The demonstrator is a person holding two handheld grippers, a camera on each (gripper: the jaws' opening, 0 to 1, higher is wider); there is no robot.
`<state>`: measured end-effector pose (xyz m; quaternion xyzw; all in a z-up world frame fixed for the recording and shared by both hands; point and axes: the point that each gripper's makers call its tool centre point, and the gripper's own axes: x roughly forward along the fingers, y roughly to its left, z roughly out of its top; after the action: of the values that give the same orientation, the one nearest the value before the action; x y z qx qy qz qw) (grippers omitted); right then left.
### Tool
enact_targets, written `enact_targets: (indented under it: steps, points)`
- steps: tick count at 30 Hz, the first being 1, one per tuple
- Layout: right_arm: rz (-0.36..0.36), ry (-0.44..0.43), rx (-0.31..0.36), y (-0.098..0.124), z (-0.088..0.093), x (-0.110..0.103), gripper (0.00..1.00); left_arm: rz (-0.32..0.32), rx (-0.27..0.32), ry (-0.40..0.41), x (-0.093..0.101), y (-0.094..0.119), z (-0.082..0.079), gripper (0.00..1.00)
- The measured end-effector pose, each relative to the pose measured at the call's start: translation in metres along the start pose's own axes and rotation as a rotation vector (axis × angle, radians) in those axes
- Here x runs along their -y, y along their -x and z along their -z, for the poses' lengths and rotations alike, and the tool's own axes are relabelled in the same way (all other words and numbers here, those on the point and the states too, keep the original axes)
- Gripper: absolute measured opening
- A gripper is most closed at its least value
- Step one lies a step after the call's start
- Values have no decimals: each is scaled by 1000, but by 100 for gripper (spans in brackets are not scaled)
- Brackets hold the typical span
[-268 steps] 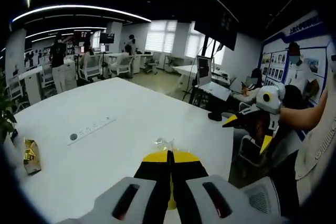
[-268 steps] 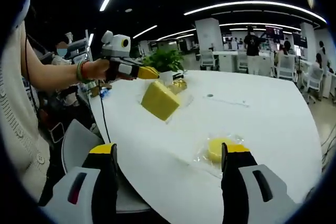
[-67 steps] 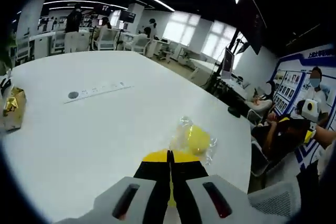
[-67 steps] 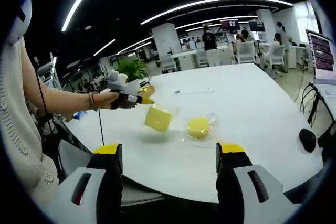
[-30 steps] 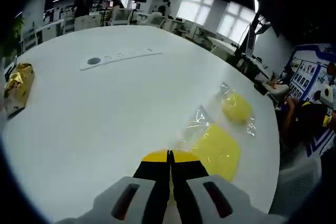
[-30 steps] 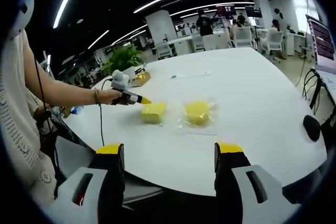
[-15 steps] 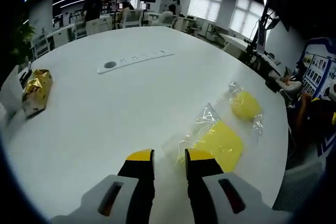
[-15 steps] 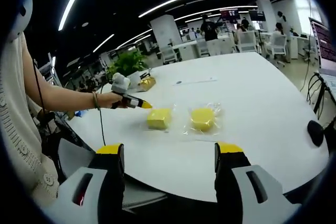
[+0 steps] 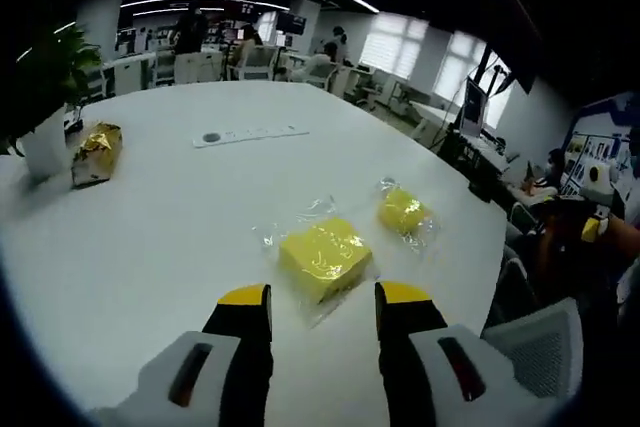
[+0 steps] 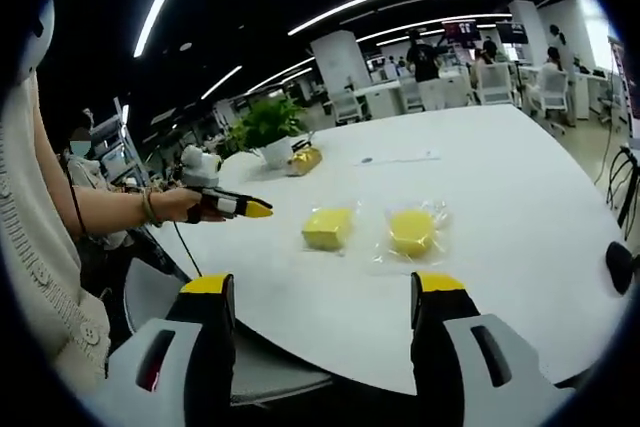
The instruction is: Compare the silicone blocks by pressing each to a similar depth, holding the contact briefly, and releasing to observe deformation and rebound differences across the visible hardness samples.
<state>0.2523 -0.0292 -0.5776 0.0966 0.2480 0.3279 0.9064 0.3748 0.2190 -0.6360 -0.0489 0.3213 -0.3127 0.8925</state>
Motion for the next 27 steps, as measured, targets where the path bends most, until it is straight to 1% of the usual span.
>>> enact_targets:
  steps: [2, 4, 6, 8, 9, 11, 14, 15, 19, 23, 27]
  points:
    - [-6, 14, -11, 0, 3, 1, 67, -2, 14, 9, 6, 9, 2, 43]
    - [-18, 12, -11, 0, 5, 1, 68, 1, 39, 30, 15, 22, 6, 44]
    - [-26, 10, -12, 0, 5, 2, 68, 0, 71, 59, 23, 36, 8, 47]
    - [-33, 14, -16, -1, 6, 3, 69, 22, 82, 62, 34, 48, 14, 50]
    - [-41, 15, -17, -1, 7, 3, 69, 47, 81, 63, 43, 55, 18, 52]
    - [-53, 13, -29, -2, 10, 4, 69, 73, 80, 46, 55, 64, 26, 57]
    - [-73, 11, -50, -4, 15, 5, 69, 85, 85, 47, 65, 75, 35, 62]
    - [-79, 12, -52, -4, 16, 5, 69, 90, 103, 55, 68, 79, 36, 62]
    - [-91, 4, -49, -5, 16, 5, 70, 88, 141, 82, 72, 90, 40, 66]
    - [-105, 1, -59, -3, 19, 6, 70, 72, 159, 109, 70, 98, 45, 70]
    - [-111, -10, -60, 1, 20, 9, 73, 66, 158, 134, 69, 101, 48, 71]
